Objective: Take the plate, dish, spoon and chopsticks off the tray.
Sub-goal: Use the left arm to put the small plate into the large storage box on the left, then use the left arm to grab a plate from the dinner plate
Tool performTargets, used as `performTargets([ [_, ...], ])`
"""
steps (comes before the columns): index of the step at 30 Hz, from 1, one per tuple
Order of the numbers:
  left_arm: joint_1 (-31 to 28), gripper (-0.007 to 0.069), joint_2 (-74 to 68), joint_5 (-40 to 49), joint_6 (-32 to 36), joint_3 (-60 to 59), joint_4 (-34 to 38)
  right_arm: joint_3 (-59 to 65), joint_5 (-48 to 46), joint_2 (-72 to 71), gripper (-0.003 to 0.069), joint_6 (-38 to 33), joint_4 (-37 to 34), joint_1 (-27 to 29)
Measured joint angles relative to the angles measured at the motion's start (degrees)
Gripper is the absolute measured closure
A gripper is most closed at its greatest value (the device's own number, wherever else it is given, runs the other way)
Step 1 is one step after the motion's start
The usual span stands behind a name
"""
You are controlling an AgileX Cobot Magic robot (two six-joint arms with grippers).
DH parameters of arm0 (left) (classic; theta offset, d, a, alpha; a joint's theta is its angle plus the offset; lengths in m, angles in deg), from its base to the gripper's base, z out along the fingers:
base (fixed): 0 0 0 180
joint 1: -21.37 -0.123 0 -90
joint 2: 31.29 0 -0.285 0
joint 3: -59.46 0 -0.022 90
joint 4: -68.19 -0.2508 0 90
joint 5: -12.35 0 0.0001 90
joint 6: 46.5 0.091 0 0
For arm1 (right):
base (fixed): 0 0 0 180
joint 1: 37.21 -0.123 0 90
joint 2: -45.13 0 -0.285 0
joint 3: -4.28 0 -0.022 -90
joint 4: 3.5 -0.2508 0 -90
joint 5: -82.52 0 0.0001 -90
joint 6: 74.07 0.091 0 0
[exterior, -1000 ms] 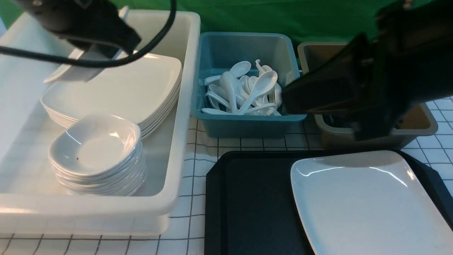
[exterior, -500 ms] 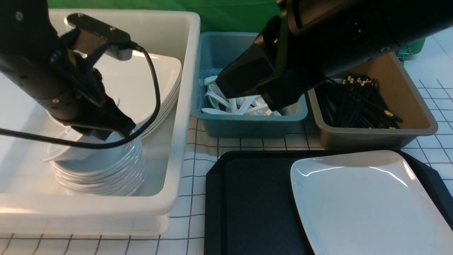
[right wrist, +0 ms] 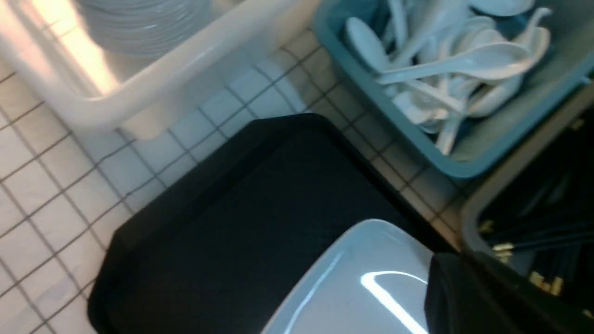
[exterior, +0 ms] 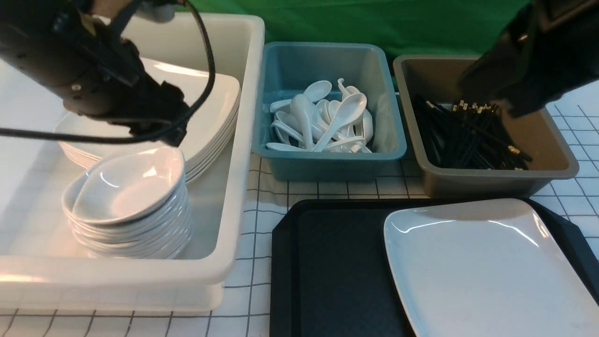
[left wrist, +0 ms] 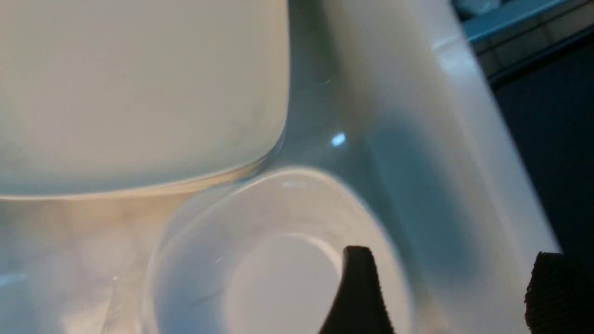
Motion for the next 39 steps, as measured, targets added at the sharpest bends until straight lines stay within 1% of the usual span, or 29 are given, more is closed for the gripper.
performTargets([
  [1,0.17,0.0190,0.00,-0.28,0.00,0.45,1.21,0.00,0.00,-0.96,0.0650,0.16,0.59,0.91],
  [3,0.84,0.0230,0.00,-1.74,-0.06,1.14,5.08,0.08,0.00,-3.20,0.0650,1.43,2.64,3.83],
  [4,1.73,0.0272,-0.07,-3.14,-0.06,1.42,8.03,0.21,0.00,-4.23,0.0650,2.41,3.78,5.20],
  [5,3.50,0.0351,-0.53,-4.54,0.20,1.69,12.66,0.74,0.00,-5.82,0.0650,4.12,5.47,7.71],
  [6,4.72,0.0404,-1.05,-5.24,0.98,1.92,15.33,1.55,0.00,-7.22,0.0650,4.81,6.58,9.20],
  [8,8.16,0.0536,-3.53,-5.55,3.53,2.76,20.67,4.08,0.00,-10.01,0.0650,5.93,7.93,12.77],
  [9,8.51,0.0545,-3.87,-5.55,3.53,2.85,21.02,4.08,0.00,-10.01,0.0650,5.93,7.93,13.10],
  [10,10.97,0.0591,-6.60,-5.47,4.72,3.59,22.79,6.36,-0.11,-11.73,0.0652,6.14,8.36,15.11],
  [11,12.96,0.0609,-9.37,-5.34,5.07,4.43,23.45,8.89,-0.11,-13.11,0.0653,6.13,8.47,16.41],
  [13,15.72,0.0618,-14.45,-5.49,5.46,6.28,23.46,12.44,-0.27,-14.30,0.0653,6.07,8.47,17.60],
  [16,17.82,0.0603,-19.53,-6.42,5.76,8.66,23.03,16.63,-0.52,-14.74,0.0653,5.91,8.31,17.98],
  [18,19.93,0.0551,-25.25,-7.60,5.80,12.21,20.69,20.28,-0.60,-14.74,0.0653,5.87,7.94,18.07],
  [21,21.48,0.0447,-31.35,-8.26,4.96,16.50,18.08,23.70,-0.60,-14.79,0.0654,5.63,7.16,18.07],
  [24,21.93,0.0295,-37.51,-9.44,1.78,20.20,16.65,25.26,-0.71,-14.98,0.0654,4.31,5.54,18.07],
  [25,21.93,0.0267,-38.54,-9.92,1.07,20.73,16.47,25.25,-0.71,-14.98,0.0654,4.09,5.05,18.07],
  [28,21.93,0.0151,-42.88,-11.99,-1.01,22.50,15.72,25.25,-0.10,-15.05,0.0654,2.93,3.31,18.07],
  [30,21.93,0.0103,-45.10,-13.58,-1.59,23.01,15.67,25.25,0.50,-15.05,0.0654,2.77,2.54,18.07],
  [34,21.93,0.0087,-47.84,-16.04,-1.60,23.32,16.20,25.25,1.63,-15.05,0.0654,1.89,2.16,18.07],
  [39,21.93,0.0128,-49.19,-18.85,-1.62,23.41,18.55,25.25,2.50,-15.05,0.0654,1.18,2.03,18.07],
])
